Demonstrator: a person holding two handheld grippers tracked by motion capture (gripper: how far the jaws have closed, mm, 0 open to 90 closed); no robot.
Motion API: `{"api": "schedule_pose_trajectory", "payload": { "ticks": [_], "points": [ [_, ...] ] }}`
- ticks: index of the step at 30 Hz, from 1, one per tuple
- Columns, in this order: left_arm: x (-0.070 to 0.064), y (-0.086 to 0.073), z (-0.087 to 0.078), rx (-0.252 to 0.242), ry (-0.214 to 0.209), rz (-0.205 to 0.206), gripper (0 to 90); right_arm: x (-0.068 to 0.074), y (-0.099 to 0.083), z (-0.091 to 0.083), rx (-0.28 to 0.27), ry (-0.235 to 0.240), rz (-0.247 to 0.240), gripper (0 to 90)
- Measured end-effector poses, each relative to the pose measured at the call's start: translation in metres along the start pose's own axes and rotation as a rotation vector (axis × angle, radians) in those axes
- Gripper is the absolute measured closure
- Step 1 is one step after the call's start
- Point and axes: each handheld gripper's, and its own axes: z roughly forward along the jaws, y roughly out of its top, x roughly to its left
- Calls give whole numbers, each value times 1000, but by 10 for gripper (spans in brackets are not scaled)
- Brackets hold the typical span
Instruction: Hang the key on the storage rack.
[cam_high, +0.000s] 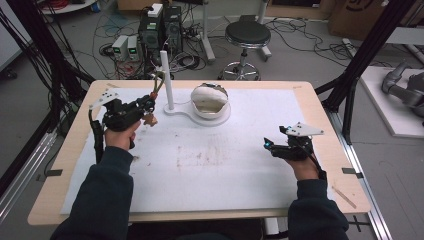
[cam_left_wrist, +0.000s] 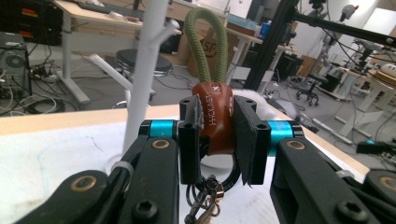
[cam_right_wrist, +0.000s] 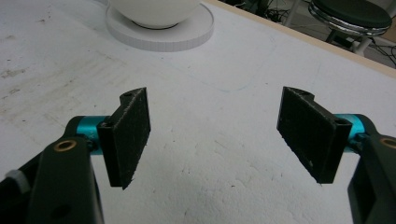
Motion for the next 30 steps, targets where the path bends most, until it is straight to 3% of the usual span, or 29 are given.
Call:
{"api": "schedule_pose_trajectory", "payload": {
  "ticks": [7,13,17,27,29,30],
  "points": [
    [9,14,18,41,49,6,724,-1,0,0,-1,-1,5,261],
    [11,16,29,81,86,17,724,-1,-1,1,3,0,3,262],
    [14,11,39,118,117,20,723,-1,-1,0,3,-1,6,262],
    [20,0,53,167,140,20,698,-1,-1,1,6,2,5,262],
    [22,-5,52,165,146,10,654,-1,-2,0,6,2,8,262],
    [25,-10,49,145,142,-17,592,-1,-2,0,4,3,5,262]
  ]
}}
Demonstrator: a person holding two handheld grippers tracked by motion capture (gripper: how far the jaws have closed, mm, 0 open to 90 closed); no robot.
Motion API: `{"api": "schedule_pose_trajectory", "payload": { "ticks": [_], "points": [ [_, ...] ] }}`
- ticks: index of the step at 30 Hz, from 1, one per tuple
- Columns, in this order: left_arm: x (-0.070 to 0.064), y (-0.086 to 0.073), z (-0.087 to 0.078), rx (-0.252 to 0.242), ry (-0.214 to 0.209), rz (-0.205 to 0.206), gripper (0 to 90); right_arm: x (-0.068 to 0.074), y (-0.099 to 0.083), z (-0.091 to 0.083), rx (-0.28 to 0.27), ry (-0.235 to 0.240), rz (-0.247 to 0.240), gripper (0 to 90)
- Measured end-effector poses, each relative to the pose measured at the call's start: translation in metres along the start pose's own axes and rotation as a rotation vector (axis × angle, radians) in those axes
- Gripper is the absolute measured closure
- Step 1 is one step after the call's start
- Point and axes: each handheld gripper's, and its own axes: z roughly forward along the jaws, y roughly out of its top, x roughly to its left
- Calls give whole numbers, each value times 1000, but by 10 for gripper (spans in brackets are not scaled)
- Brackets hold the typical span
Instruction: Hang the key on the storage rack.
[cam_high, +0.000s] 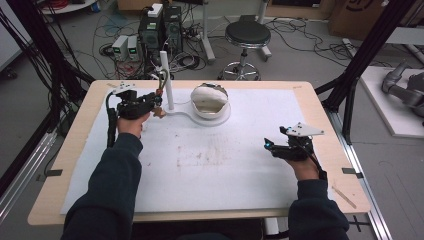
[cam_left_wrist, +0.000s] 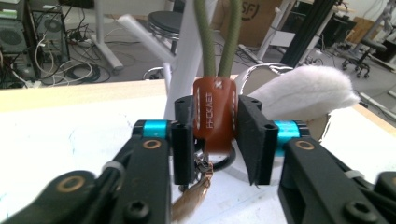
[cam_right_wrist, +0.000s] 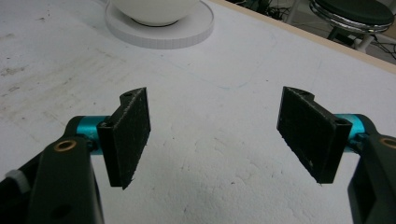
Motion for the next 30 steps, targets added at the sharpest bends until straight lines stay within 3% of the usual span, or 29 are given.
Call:
{"api": "schedule_pose_trajectory", "payload": {
  "ticks": [3,4,5,8,9,13,14,15,17,20,25,30],
  "points": [
    [5,-5,-2,1,-32,-22,501,0,0,0,0,1,1,261],
    [6,-8,-3,3,-55,-34,389,0,-1,0,2,2,2,261],
    [8,-12,-6,-2,-82,-39,344,1,-1,0,3,5,3,262],
    [9,-15,-10,-6,-97,-40,264,1,0,0,2,4,-3,261],
    [9,-17,-12,-11,-98,-33,169,2,0,0,4,7,-2,261],
    [10,-26,-23,-43,-128,16,172,2,0,1,5,11,-3,261],
    [9,-31,-29,-47,-144,58,173,3,0,1,6,13,-2,261],
    [9,-31,-29,-47,-144,58,174,3,0,1,6,13,-2,261],
    [8,-37,-35,-61,-156,108,177,3,0,1,8,15,-9,261],
    [6,-44,-45,-64,-167,137,176,3,-1,2,9,20,-4,261],
    [-3,-55,-61,-59,-149,208,174,4,-2,1,8,22,-5,261],
    [-11,-67,-72,-64,-121,227,170,4,-3,0,3,31,-1,255]
  ]
}}
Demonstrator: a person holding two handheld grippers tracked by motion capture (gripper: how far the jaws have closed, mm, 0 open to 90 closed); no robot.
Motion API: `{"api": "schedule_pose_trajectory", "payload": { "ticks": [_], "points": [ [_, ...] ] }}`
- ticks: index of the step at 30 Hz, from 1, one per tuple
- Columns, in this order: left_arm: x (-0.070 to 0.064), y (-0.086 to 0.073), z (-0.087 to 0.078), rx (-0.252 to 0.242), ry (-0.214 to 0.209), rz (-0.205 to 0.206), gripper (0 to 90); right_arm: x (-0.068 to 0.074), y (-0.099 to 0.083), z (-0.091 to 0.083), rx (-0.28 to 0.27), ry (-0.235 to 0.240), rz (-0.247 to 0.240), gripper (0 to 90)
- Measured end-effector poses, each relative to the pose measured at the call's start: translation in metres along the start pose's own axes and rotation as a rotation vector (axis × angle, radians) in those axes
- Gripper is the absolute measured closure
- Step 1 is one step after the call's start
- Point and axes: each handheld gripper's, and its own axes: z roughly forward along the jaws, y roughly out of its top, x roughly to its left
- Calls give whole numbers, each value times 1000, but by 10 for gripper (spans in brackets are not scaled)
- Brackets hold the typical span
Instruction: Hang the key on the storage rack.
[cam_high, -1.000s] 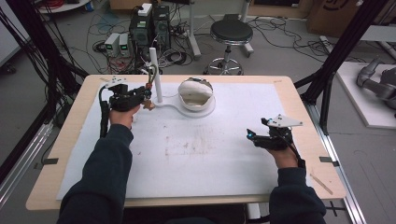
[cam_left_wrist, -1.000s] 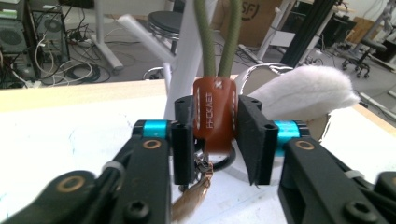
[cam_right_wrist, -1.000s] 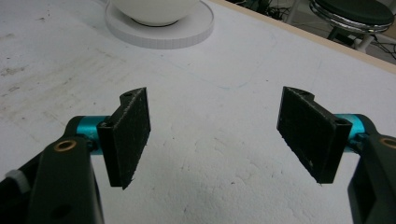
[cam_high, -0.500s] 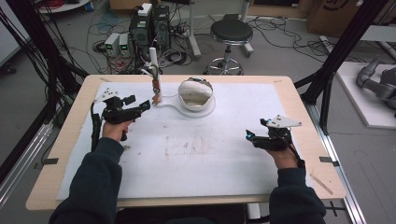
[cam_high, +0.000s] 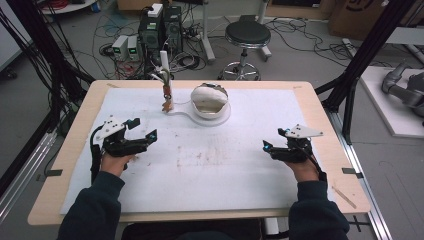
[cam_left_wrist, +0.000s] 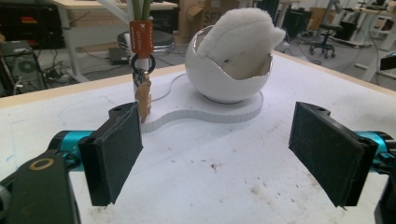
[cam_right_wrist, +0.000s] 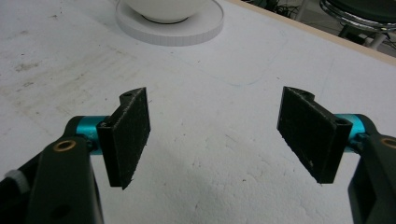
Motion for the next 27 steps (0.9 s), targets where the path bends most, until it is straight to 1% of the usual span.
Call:
{"api": "schedule_pose_trajectory", "payload": {
  "ticks": [1,3,5,6,9,11,13,20,27],
  "points": [
    [-2,-2,-2,-1,4,-4,170,1,0,0,-2,3,4,242],
    [-6,-5,-3,3,10,5,171,1,-1,0,-2,2,1,237],
    [-9,-7,-3,7,15,5,171,1,-1,0,-11,5,1,225],
    [-10,-7,-2,9,24,2,170,0,-2,0,-14,12,2,222],
    [-11,-7,-1,4,25,-8,171,0,-2,-1,-18,10,4,220],
    [-12,-6,-2,5,20,-5,171,0,-3,-1,-20,10,13,216],
    [-13,-6,-2,3,17,-6,171,0,-3,-2,-21,9,11,216],
    [-12,-7,-4,6,22,-20,171,3,-2,-5,-28,6,3,216],
    [-8,-8,-8,3,28,-30,171,5,-1,-7,-33,-3,7,216]
  ]
}}
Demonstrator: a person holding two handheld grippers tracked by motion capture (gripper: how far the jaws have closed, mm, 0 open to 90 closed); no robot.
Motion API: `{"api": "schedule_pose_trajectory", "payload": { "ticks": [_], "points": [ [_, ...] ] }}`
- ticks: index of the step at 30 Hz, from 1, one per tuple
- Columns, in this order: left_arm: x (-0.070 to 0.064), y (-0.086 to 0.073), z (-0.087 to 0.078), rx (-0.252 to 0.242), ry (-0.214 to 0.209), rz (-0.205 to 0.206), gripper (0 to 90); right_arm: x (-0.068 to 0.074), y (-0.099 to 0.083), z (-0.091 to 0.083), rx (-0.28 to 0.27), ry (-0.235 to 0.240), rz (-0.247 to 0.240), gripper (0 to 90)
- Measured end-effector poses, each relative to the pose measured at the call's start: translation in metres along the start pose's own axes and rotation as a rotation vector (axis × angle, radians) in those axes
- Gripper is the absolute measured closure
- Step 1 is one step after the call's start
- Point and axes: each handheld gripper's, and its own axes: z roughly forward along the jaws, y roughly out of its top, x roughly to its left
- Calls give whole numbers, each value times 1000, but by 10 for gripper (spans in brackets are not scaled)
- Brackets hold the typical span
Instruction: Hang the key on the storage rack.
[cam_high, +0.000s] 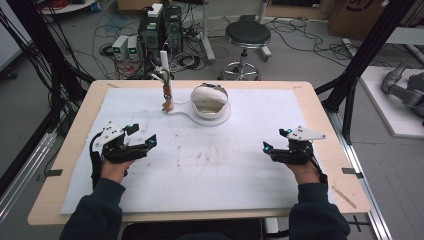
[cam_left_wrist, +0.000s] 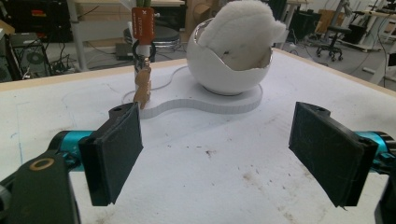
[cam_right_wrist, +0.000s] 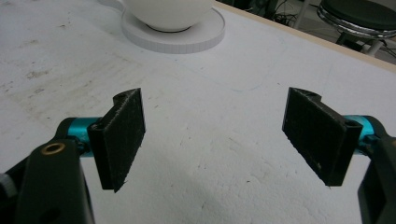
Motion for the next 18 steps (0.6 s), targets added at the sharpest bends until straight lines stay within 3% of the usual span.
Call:
{"api": "schedule_pose_trajectory", "payload": {
  "ticks": [18],
  "points": [
    [3,-2,0,10,11,-9,171,-2,-1,0,6,4,1,216]
  ]
}}
